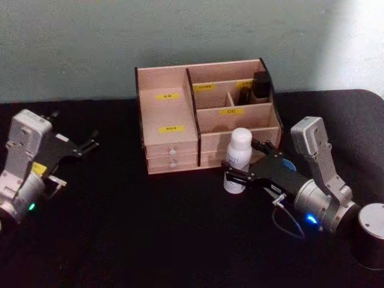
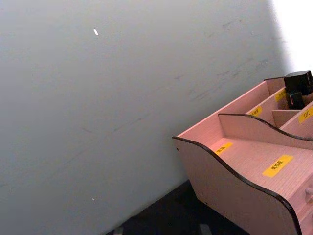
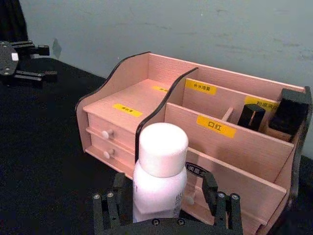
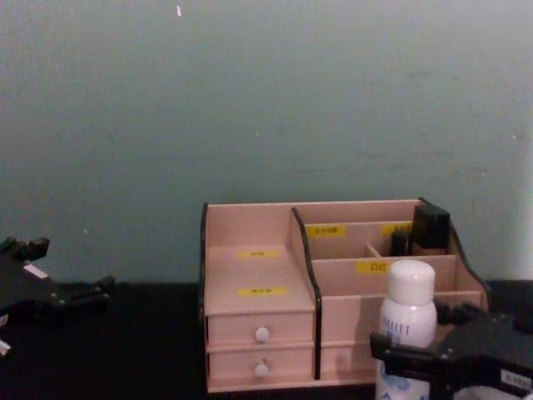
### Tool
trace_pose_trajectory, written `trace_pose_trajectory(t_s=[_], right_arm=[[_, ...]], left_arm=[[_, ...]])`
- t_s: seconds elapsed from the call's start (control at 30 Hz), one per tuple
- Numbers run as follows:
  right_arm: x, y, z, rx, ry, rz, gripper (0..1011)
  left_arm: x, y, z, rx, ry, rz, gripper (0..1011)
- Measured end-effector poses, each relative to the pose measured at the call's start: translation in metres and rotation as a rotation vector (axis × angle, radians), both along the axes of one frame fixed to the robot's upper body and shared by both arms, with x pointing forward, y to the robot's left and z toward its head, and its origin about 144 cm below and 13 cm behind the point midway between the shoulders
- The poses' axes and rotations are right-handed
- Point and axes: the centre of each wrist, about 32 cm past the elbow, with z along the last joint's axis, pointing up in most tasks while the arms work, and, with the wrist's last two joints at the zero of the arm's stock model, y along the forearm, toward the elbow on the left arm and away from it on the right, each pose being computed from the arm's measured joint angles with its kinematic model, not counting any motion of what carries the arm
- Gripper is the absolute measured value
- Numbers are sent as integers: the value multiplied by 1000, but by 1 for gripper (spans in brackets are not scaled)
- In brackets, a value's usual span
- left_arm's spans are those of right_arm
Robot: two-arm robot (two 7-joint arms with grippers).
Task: Pick up the facial cleanser and watermelon frost from the table and place them into the tiered storage box.
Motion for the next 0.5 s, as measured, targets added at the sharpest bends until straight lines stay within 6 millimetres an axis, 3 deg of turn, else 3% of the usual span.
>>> trace_pose_trajectory(t_s=[0.5], right_arm=[[1,1,0,3,7,1,1003]], left_arm=[[0,0,0,0,0,0,1001]])
